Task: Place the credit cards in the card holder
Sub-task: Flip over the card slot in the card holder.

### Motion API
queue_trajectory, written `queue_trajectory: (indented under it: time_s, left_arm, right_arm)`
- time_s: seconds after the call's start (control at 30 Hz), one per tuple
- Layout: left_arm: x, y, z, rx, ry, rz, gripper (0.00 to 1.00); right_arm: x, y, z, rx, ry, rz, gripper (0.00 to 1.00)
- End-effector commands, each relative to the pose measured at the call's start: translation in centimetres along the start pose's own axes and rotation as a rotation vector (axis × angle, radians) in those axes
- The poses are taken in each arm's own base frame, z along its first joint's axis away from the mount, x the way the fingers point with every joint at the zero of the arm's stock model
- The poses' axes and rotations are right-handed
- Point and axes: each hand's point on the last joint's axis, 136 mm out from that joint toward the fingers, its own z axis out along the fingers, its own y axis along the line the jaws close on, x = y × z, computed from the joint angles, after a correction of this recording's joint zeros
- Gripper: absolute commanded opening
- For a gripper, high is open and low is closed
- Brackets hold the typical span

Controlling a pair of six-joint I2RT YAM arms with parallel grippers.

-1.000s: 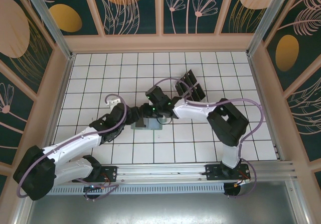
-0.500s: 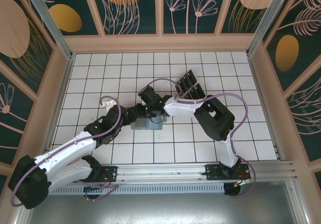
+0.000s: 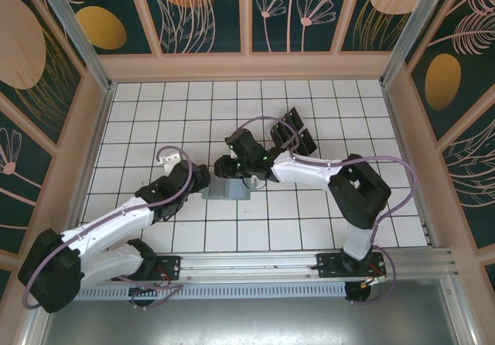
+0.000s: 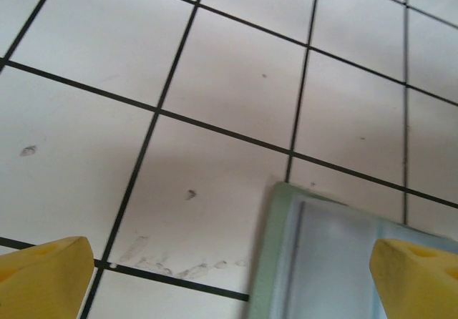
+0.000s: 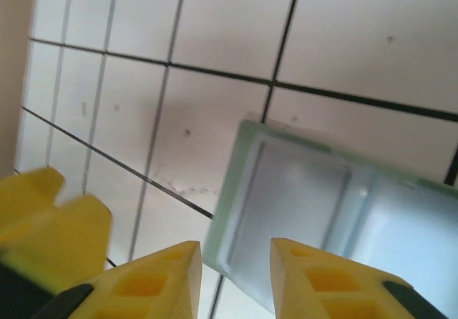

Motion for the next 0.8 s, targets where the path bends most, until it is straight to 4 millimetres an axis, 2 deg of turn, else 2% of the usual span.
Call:
queue_trajectory:
  time_s: [0.0, 0.13, 0.53, 0.67, 0.77]
  left_arm:
    - [-1.3, 1.0, 0.7, -0.068, -0.023, 0.010, 0.99]
    - [-1.8, 1.5, 1.6, -0.083, -0.018, 0.001, 0.99]
    - [-0.2, 1.4, 3.0, -0.071, 0.032, -0.001, 0.99]
    - [0.6, 1.3, 3.4, -0.053, 0.056, -0.006, 0.99]
    - [1.1, 1.3, 3.6, -0.046, 0.070, -0.006, 0.99]
  right_arm:
    - [0.8, -0.9, 0.9, 0.017, 0.004, -0.012, 0.24]
    - [1.5, -1.4, 2.0, 0.021, 0.028, -0.015, 0.17]
    - [2.6, -1.6, 5.5, 0.015, 0.096, -0.017, 0.15]
    - [2.5, -1.5, 6.0, 0.014, 0.108, -0.020, 0.15]
    - [2.3, -1.1, 5.5, 0.014, 0.108, -0.027, 0.15]
